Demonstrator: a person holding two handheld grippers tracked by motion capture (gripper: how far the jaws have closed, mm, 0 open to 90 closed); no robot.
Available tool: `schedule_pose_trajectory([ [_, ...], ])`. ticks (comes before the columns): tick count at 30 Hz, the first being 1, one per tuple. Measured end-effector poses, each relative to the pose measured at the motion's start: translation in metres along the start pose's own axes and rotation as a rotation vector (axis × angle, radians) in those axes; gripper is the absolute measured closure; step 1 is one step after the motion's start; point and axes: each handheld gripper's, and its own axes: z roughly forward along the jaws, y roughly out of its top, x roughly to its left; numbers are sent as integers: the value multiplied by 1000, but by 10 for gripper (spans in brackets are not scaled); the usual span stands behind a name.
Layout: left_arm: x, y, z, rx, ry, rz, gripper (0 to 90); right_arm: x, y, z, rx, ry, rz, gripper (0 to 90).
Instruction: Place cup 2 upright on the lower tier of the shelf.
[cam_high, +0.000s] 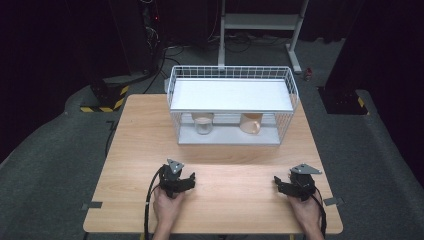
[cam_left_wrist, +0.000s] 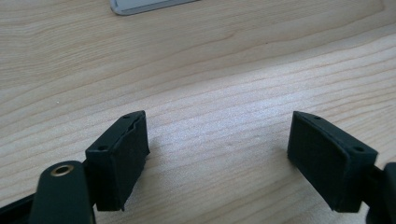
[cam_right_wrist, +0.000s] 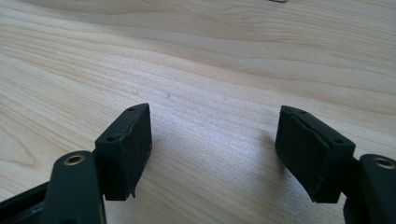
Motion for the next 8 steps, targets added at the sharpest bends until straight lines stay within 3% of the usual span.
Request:
schedule_pose_trajectory([
  [8,0,0,0,1,0,1,207,0,0,0,0,3,0,272],
])
